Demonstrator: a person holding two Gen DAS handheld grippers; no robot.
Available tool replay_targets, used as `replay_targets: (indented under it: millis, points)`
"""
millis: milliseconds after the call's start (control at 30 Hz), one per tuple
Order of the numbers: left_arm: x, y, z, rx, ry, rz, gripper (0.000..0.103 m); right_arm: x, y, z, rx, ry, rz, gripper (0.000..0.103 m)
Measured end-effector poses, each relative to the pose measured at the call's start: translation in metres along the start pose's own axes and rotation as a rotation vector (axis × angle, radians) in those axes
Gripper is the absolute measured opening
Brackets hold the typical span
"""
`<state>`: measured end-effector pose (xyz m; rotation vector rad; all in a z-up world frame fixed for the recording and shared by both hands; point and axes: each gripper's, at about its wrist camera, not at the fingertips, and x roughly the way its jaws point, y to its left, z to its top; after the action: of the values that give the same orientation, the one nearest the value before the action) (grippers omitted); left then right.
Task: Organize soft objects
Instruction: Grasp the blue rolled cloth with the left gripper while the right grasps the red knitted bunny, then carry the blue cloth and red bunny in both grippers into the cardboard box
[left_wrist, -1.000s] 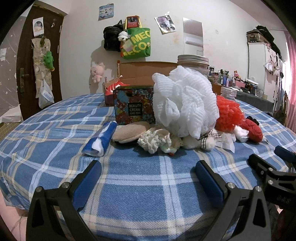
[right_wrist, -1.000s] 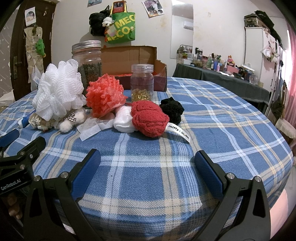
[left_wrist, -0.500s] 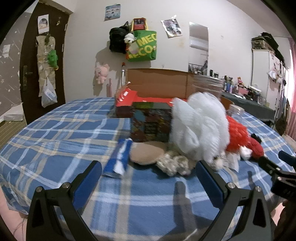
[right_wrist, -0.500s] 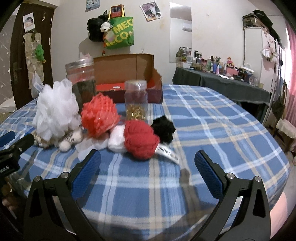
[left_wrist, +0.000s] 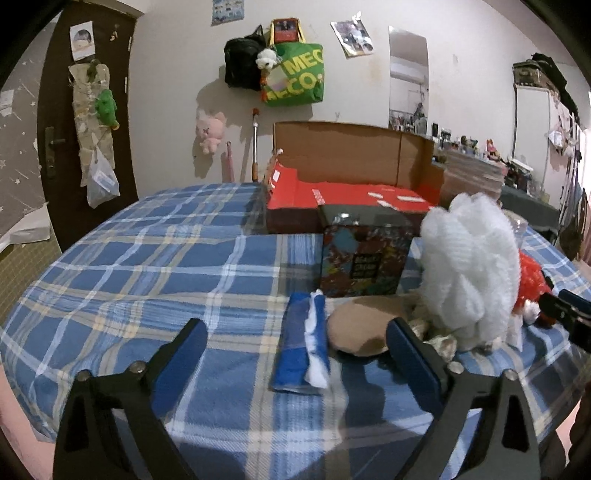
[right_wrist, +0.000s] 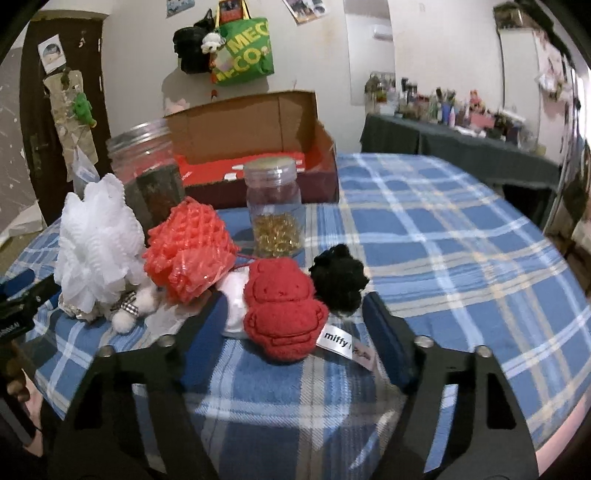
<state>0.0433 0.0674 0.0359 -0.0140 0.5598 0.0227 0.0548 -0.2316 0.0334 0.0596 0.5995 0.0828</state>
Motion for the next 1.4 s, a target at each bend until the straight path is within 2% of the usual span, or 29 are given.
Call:
replay_targets:
  millis: [67, 133, 200, 267, 333, 367, 1000, 1400]
  points:
    - [0.006, 0.002, -0.002, 0.004, 0.026, -0.013, 0.088, 0.005, -0.001, -0.001, 0.01, 0.023, 0.021, 0.051]
    - [0.009, 0.004, -0.003, -0.004, 0.044, -0.043, 0.079, 0.007, -0.002, -0.003, 0.028, 0.039, 0.052, 0.042]
    - [0.01, 0.004, -0.005, -0.005, 0.053, -0.083, 0.058, 0.006, -0.002, -0.004, 0.038, 0.038, 0.068, 0.042]
    - [0.009, 0.001, -0.005, 0.005, 0.059, -0.131, 0.042, 0.003, -0.001, -0.004, 0.036, 0.029, 0.08, 0.041]
    - [0.006, -0.002, -0.005, 0.014, 0.048, -0.123, 0.035, 0.001, 0.0, -0.004, 0.037, 0.024, 0.084, 0.041]
    - [0.004, -0.004, -0.006, 0.026, 0.04, -0.106, 0.026, 0.0, 0.0, -0.004, 0.037, 0.023, 0.088, 0.041]
    - [-0.013, 0.005, 0.008, 0.021, -0.006, -0.106, 0.025, -0.023, -0.006, 0.006, 0.047, -0.042, 0.08, 0.04]
    - [-0.003, 0.015, 0.023, 0.012, 0.018, -0.105, 0.024, -0.029, -0.031, 0.019, 0.09, -0.06, 0.046, 0.04]
